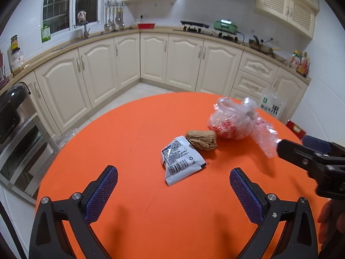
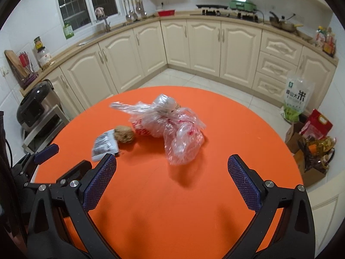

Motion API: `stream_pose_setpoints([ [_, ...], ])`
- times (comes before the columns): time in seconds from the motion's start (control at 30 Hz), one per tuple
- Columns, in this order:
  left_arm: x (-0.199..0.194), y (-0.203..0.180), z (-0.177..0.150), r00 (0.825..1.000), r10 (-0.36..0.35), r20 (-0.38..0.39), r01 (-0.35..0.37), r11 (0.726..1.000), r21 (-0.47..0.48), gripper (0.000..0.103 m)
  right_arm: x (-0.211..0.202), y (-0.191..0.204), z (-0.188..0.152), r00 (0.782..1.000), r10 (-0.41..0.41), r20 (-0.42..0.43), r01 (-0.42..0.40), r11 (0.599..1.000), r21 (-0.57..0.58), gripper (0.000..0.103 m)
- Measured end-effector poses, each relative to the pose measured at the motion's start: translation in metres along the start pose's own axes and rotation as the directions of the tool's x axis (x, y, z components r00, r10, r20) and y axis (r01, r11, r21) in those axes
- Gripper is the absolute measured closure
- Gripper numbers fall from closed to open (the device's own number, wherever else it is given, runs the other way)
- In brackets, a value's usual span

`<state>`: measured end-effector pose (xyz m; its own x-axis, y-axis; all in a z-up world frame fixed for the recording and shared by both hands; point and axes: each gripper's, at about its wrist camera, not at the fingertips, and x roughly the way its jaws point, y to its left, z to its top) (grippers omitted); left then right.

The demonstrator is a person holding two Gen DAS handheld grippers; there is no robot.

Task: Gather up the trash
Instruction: 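Grasp the clear plastic bag with the right gripper while the left grasps the white wrapper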

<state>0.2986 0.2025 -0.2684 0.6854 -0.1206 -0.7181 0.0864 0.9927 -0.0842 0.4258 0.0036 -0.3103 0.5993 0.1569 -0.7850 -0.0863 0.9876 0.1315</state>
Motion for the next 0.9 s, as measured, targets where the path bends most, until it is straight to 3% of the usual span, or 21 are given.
stream_pose_setpoints([
  [0.33,0.084,-0.014,0.061,0.993,0.021,-0.117,-0.02,1.0,0.005,0.003,0.063,-0.003,0.028,0.997,0.038,-0.063,-0.039,0.999,-0.008,0.0],
  [0.47,0.101,-0.013,0.085,0.993,0.001,-0.12,-0.003,1.0,-0.016,0.007,0.086,0.001,0.036,0.994,0.066,-0.085,-0.068,0.998,-0.015,0.0],
  [0.5,0.104,-0.014,0.088,0.993,0.008,-0.12,-0.009,1.0,-0.01,0.009,0.09,0.002,0.036,0.993,0.075,-0.087,-0.077,0.997,-0.014,0.007],
  [0.53,0.104,-0.016,0.088,0.993,0.011,-0.119,-0.012,1.0,-0.006,0.016,0.093,0.002,0.035,0.991,0.092,-0.093,-0.093,0.996,-0.009,0.019],
  [0.57,0.106,-0.016,0.093,0.993,0.024,-0.113,-0.025,1.0,-0.005,0.02,0.096,0.003,0.033,0.988,0.116,-0.099,-0.116,0.993,-0.001,0.024],
  [0.7,0.111,-0.015,0.103,0.996,0.021,-0.089,-0.023,0.999,-0.026,0.06,0.091,0.007,0.023,0.985,0.146,-0.092,-0.148,0.989,-0.017,0.052],
  [0.77,0.115,-0.017,0.106,0.996,0.015,-0.088,-0.018,1.0,-0.023,0.06,0.088,0.006,0.02,0.984,0.155,-0.092,-0.157,0.988,-0.014,0.058],
  [0.8,0.117,-0.017,0.108,0.996,0.004,-0.087,-0.006,1.0,-0.025,0.066,0.086,0.004,0.017,0.982,0.163,-0.09,-0.164,0.986,-0.003,0.062],
  [0.83,0.116,-0.017,0.105,0.996,-0.002,-0.085,0.0,1.0,-0.025,0.078,0.083,0.003,0.016,0.982,0.166,-0.088,-0.166,0.986,0.004,0.064],
  [0.9,0.119,-0.018,0.108,0.997,-0.016,-0.075,0.014,1.0,-0.02,0.083,0.077,-0.002,0.011,0.982,0.168,-0.083,-0.167,0.986,0.02,0.066],
])
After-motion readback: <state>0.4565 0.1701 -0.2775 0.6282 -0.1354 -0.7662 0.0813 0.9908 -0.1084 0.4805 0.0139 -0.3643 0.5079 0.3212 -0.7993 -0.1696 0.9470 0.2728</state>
